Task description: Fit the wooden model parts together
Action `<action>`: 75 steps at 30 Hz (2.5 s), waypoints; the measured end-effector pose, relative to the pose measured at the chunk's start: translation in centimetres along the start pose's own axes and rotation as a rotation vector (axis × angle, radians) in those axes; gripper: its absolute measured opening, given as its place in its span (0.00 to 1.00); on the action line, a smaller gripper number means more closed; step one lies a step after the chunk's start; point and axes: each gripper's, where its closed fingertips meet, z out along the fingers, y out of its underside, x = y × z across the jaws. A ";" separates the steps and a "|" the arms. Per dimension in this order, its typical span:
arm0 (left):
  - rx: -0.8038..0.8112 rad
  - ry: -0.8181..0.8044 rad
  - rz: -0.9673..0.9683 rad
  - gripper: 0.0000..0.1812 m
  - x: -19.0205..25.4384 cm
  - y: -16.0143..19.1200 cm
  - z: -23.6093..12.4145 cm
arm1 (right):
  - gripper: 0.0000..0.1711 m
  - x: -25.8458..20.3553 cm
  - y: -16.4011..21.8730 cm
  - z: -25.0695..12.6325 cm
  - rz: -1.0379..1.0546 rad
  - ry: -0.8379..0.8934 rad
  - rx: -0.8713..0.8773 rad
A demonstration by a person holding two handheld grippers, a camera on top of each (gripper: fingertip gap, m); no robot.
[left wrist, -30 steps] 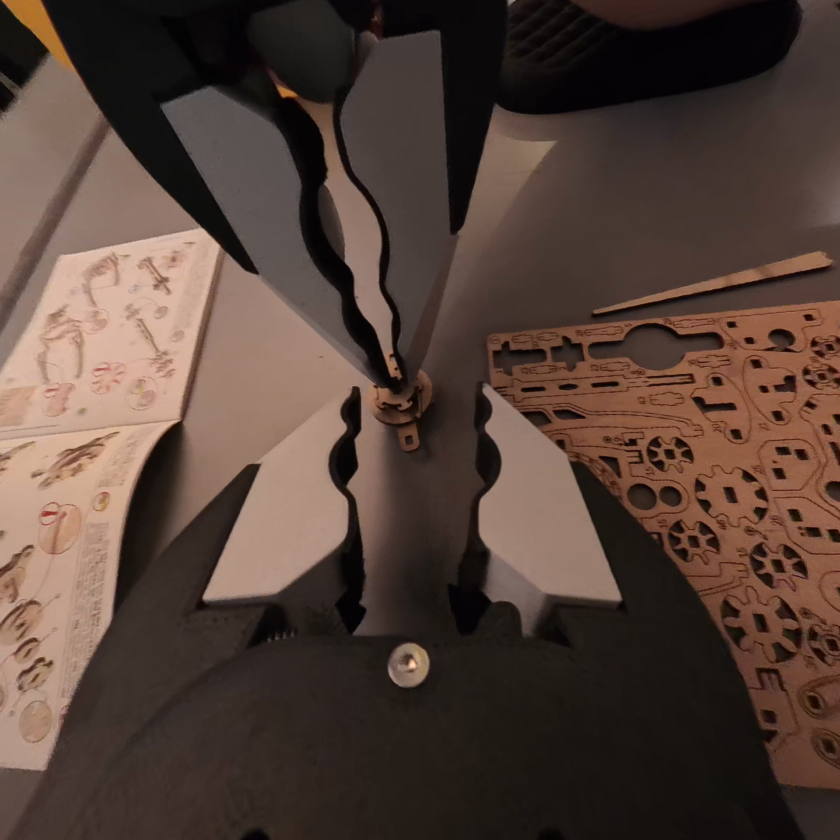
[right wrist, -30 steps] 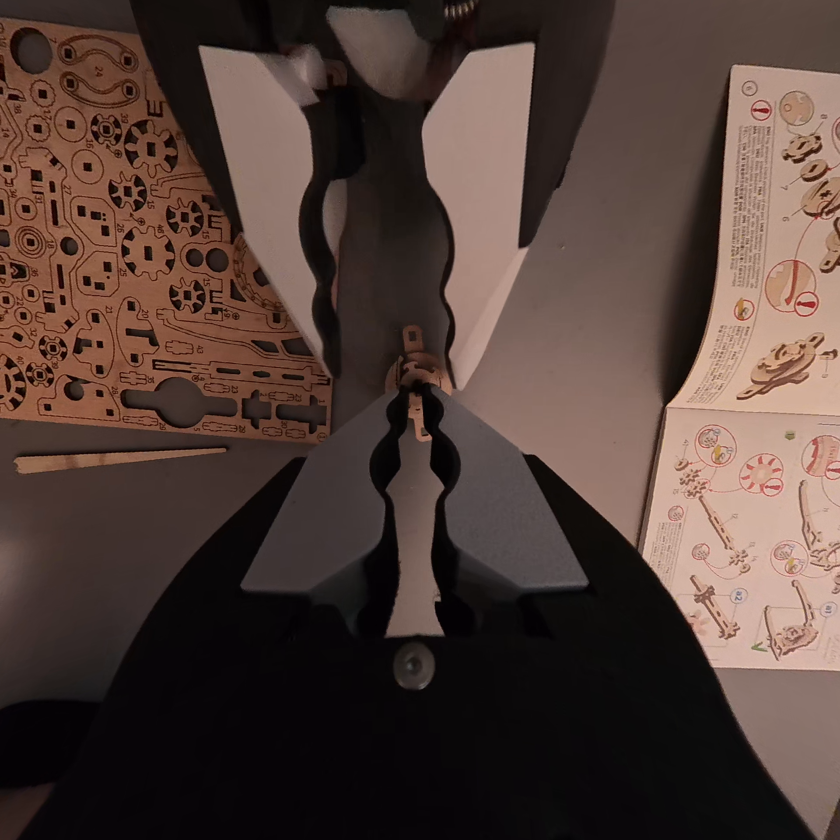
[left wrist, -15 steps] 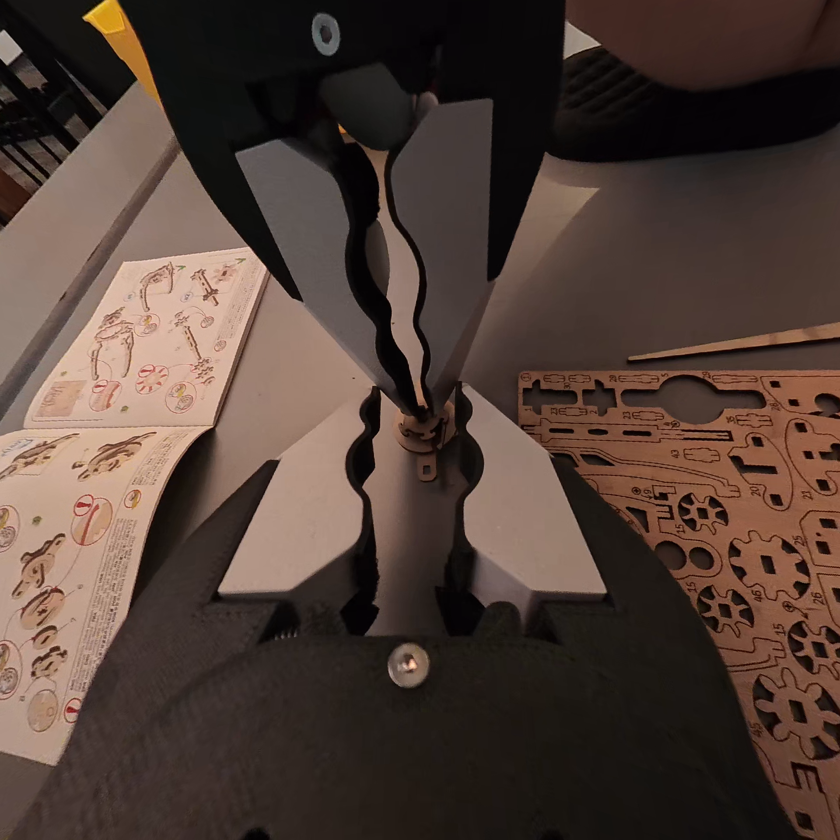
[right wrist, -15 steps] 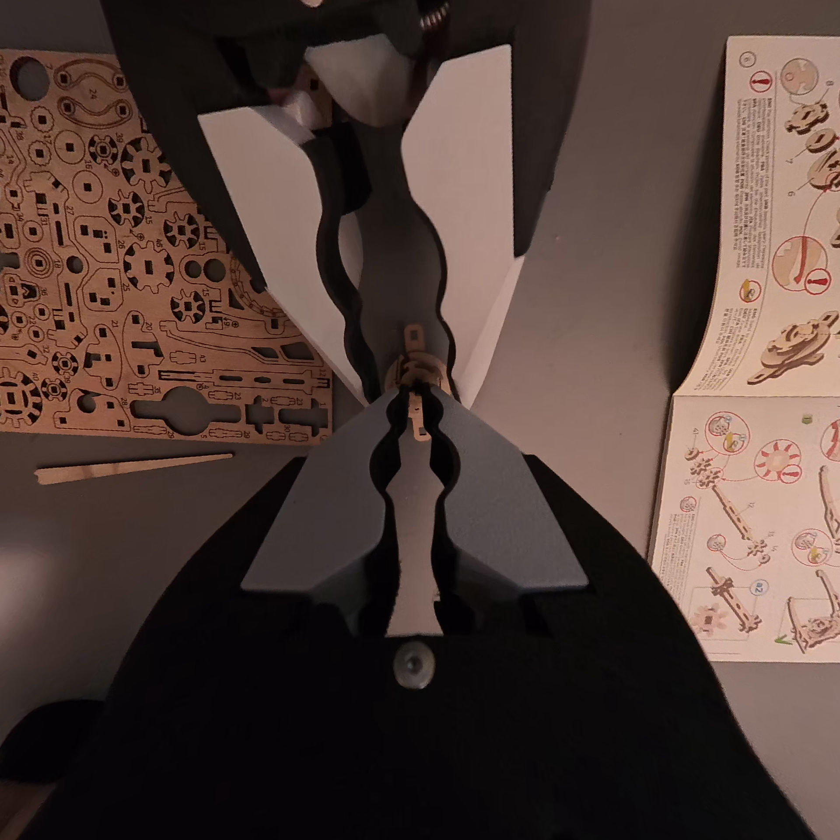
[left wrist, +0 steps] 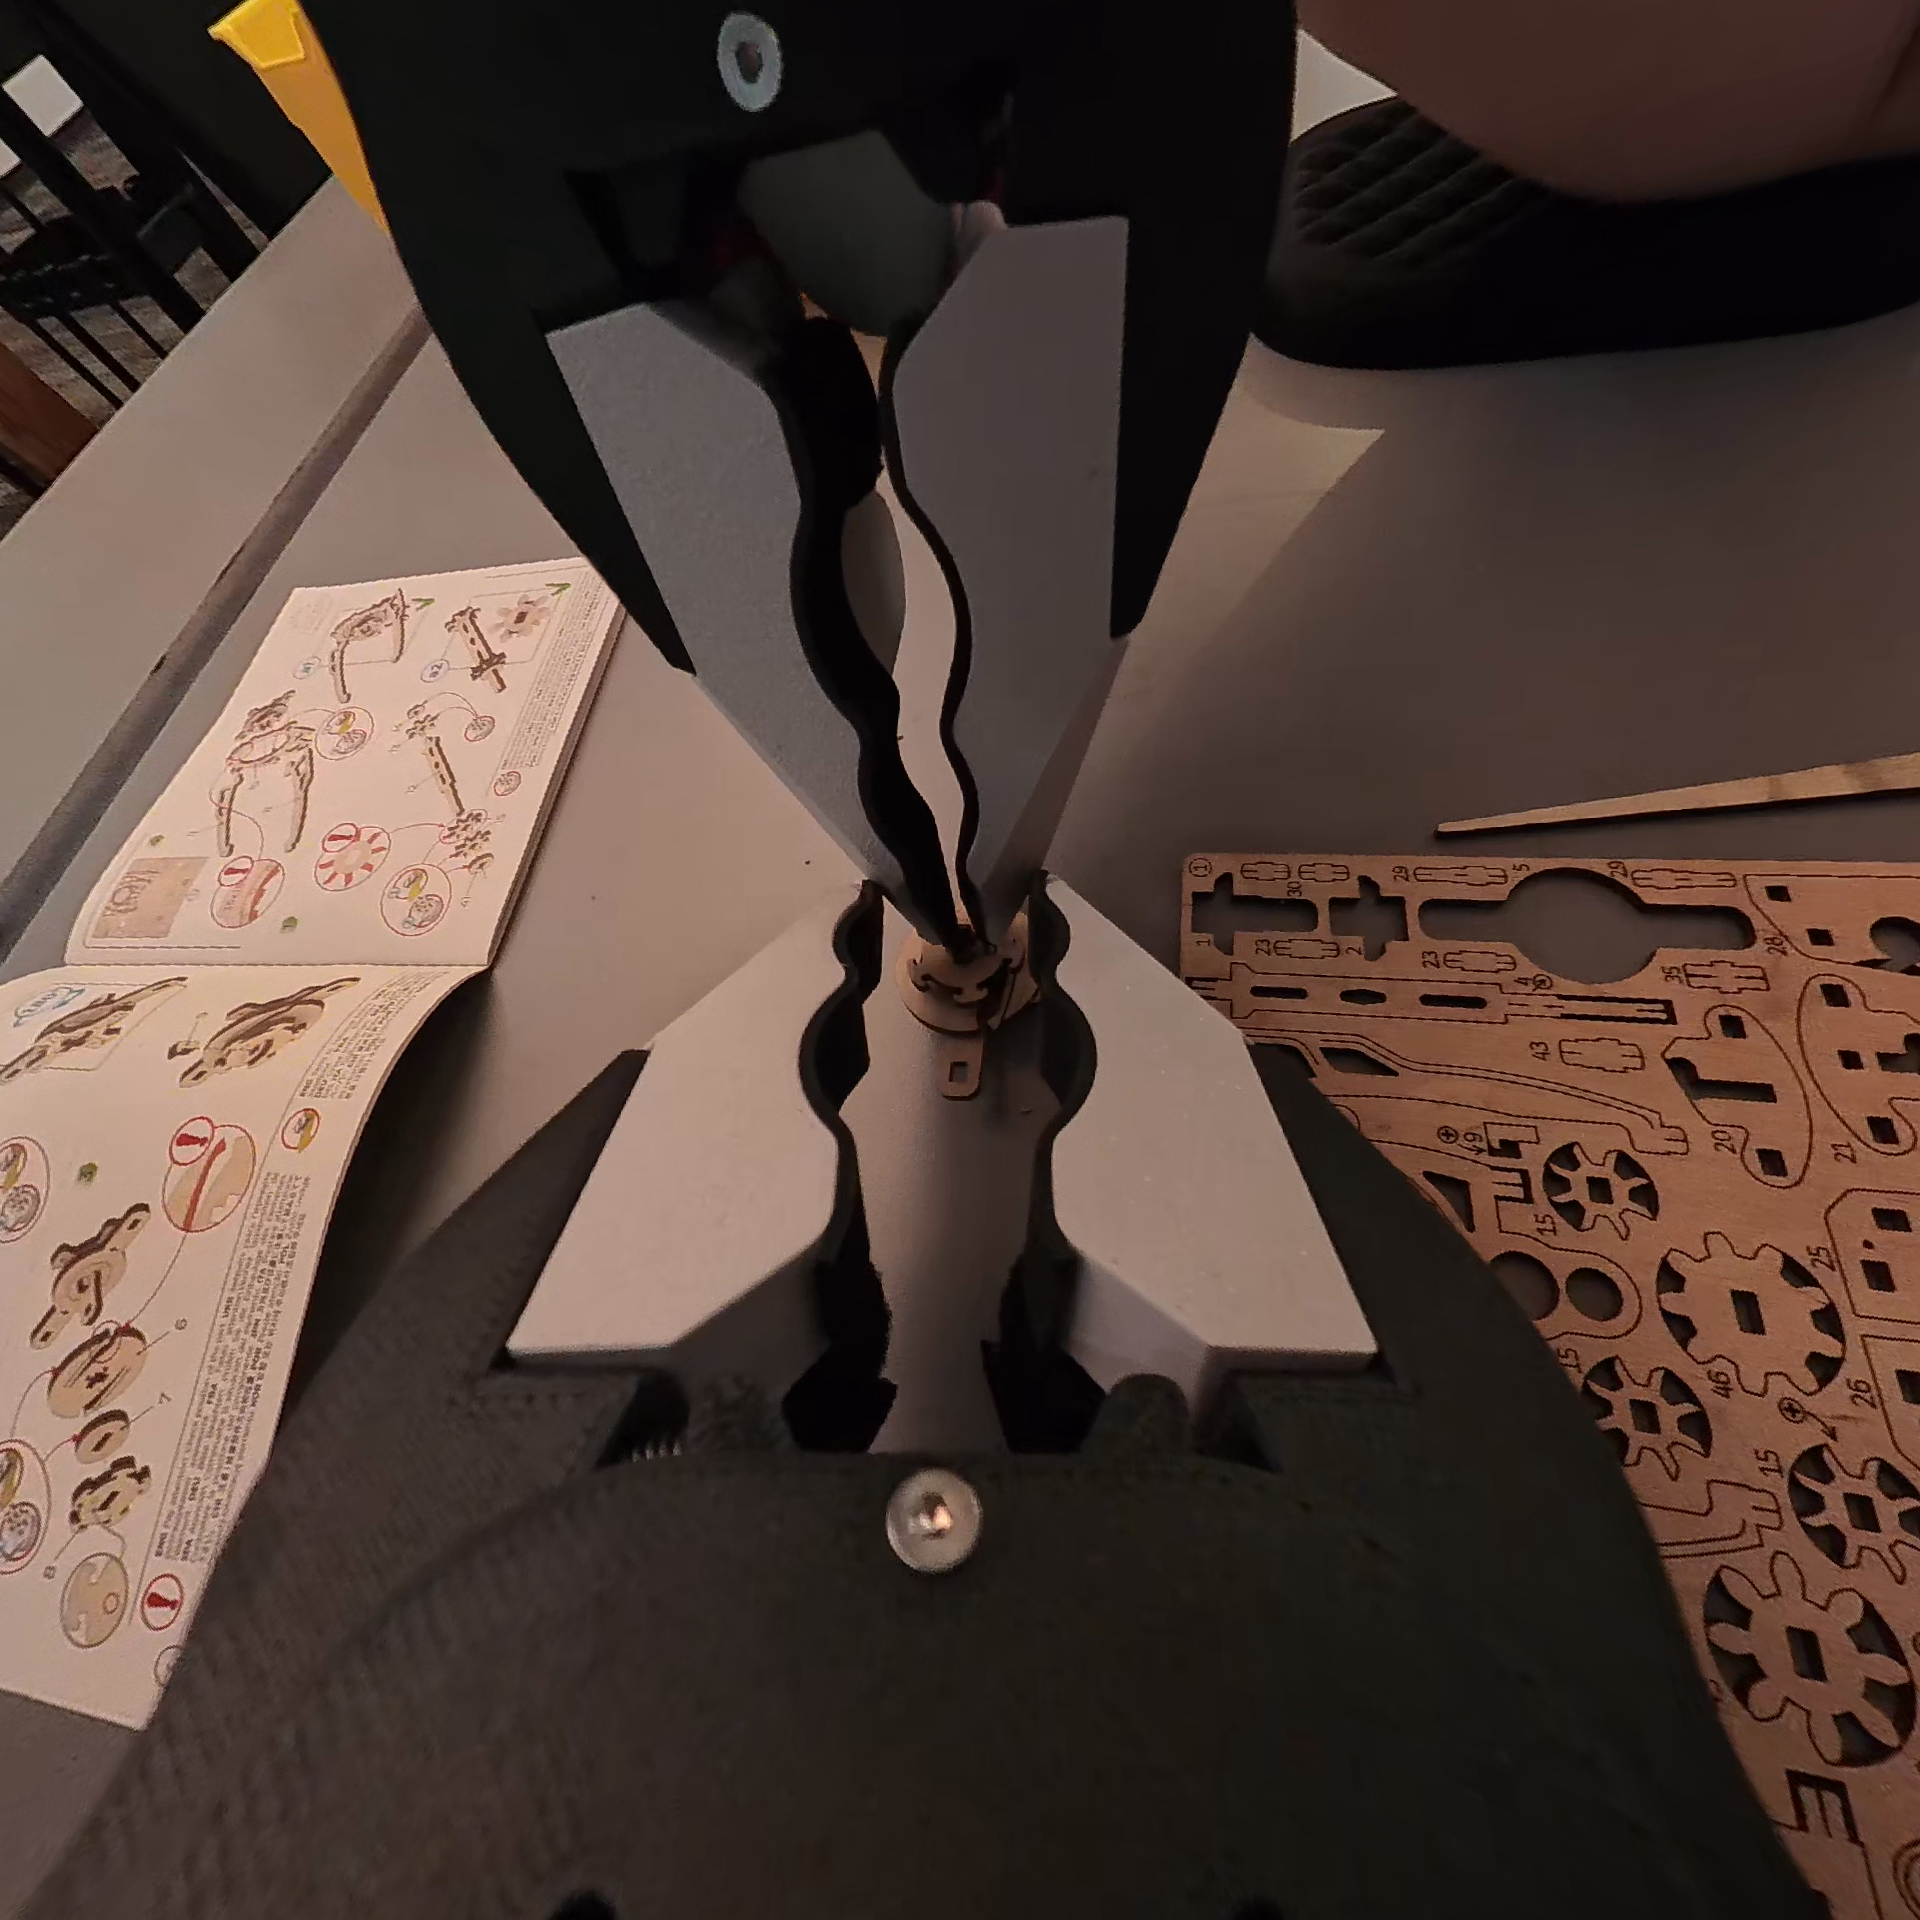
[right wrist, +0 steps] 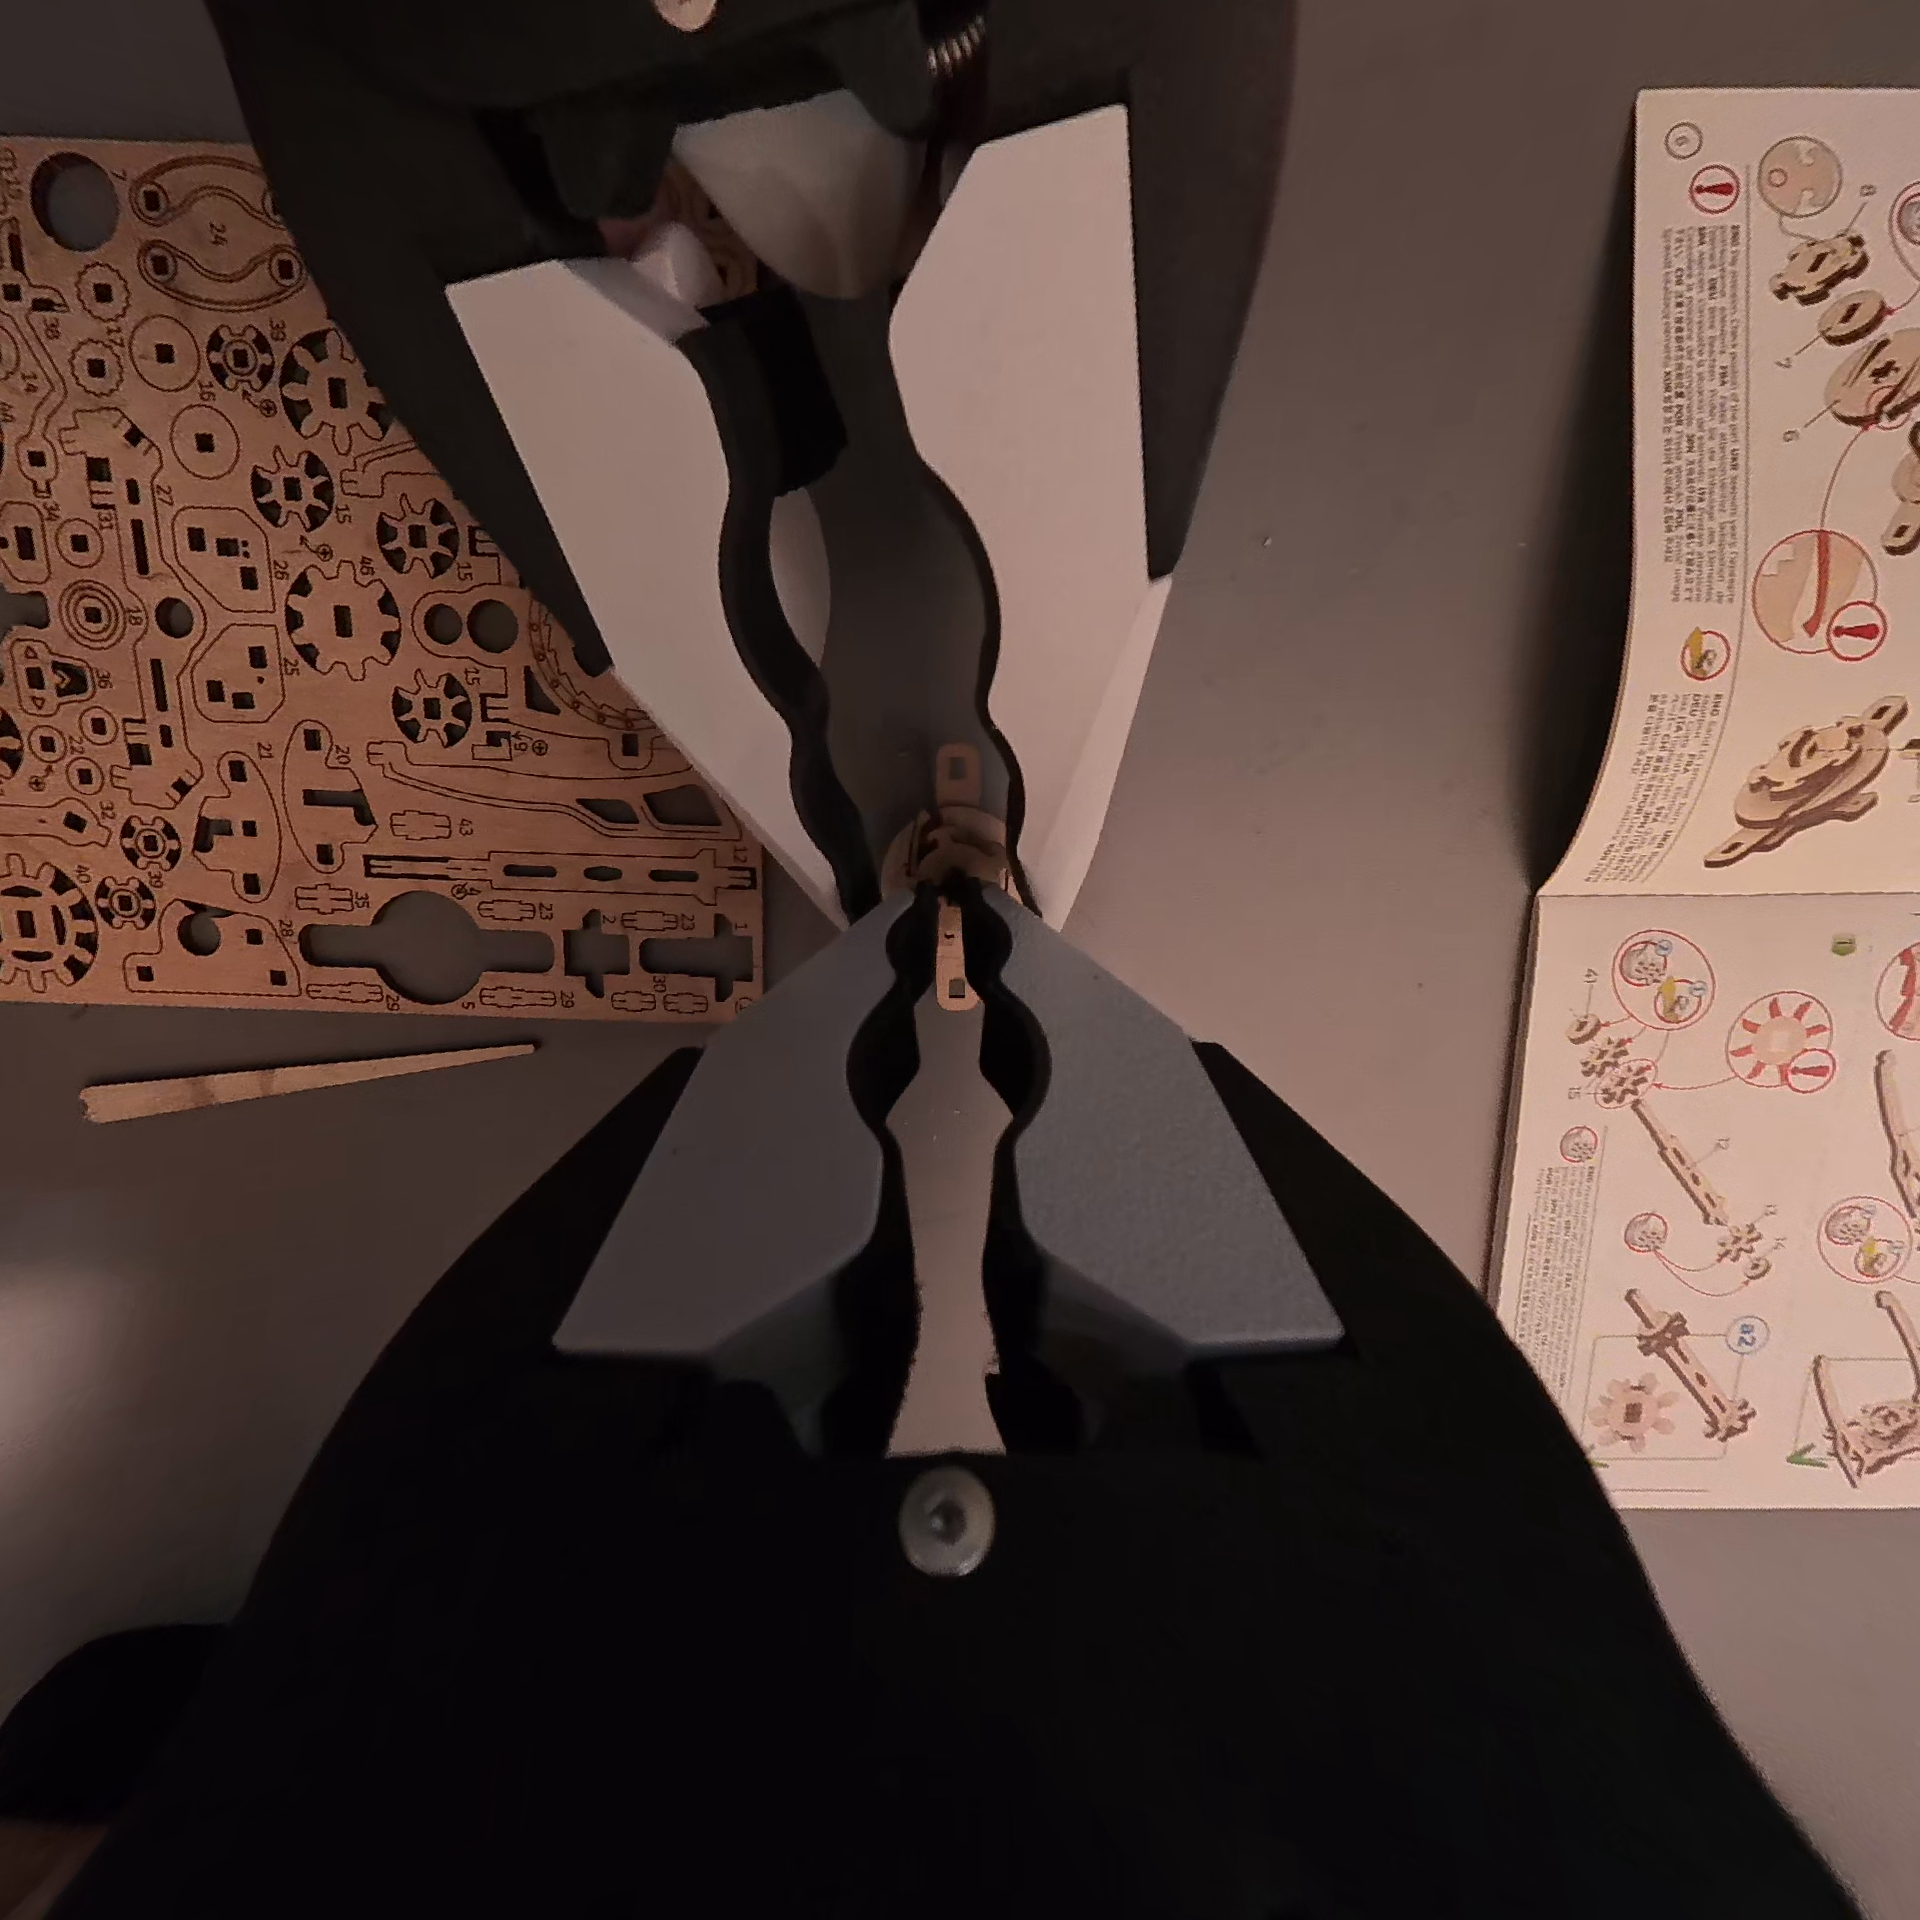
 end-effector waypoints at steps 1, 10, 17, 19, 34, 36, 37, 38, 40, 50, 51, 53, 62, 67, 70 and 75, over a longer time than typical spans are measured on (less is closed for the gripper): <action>-0.001 -0.001 -0.002 0.15 0.0 0.0 0.0 | 0.02 0.0 0.0 0.0 0.005 0.001 0.005; 0.001 0.009 -0.004 0.16 0.2 0.0 0.0 | 0.03 -0.2 0.1 0.1 0.036 -0.017 0.013; -0.076 -0.014 0.033 0.17 0.3 1.5 -0.3 | 0.03 0.1 -0.1 0.1 0.112 -0.001 0.074; -0.081 -0.010 0.021 0.16 0.1 1.7 -0.4 | 0.04 0.3 0.0 0.0 0.130 0.011 0.089; -0.010 0.032 -0.048 0.08 -0.6 0.9 -1.1 | 0.05 0.3 0.0 -0.3 0.186 0.007 0.366; -0.026 0.034 -0.029 0.07 -0.4 1.2 -1.1 | 0.05 0.4 0.0 0.0 0.175 0.018 0.368; -0.033 0.028 -0.018 0.07 -0.5 1.3 -1.1 | 0.05 0.4 -0.1 0.0 0.174 0.016 0.377; -0.038 0.024 -0.005 0.07 -0.6 1.4 -1.1 | 0.05 0.4 -0.1 0.0 0.175 0.011 0.382; -0.042 0.004 0.026 0.05 -1.2 1.5 -1.4 | 0.05 0.3 -0.1 0.1 0.173 0.005 0.385; -0.038 0.102 0.097 0.07 -0.3 1.5 -1.2 | 0.05 0.3 -0.7 -0.2 0.122 0.023 0.418; -0.032 0.115 0.091 0.07 -0.1 1.4 -1.2 | 0.04 0.3 -0.7 -0.1 0.119 0.024 0.415; -0.037 0.116 0.093 0.05 -0.1 1.6 -1.3 | 0.05 0.3 -0.5 0.2 0.114 0.025 0.406; -0.034 0.130 0.073 0.01 0.0 1.4 -1.4 | 0.03 0.1 -0.9 0.2 0.109 -0.012 0.456; -0.044 0.114 0.084 0.04 -0.2 1.5 -1.4 | 0.04 0.1 -1.0 0.3 0.113 -0.020 0.475; -0.046 0.114 0.091 0.02 -0.1 1.5 -1.4 | 0.04 0.1 -1.1 0.3 0.118 -0.014 0.485; -0.046 0.131 0.078 0.02 0.3 1.7 -1.6 | 0.03 -0.1 -1.3 0.3 0.139 -0.027 0.524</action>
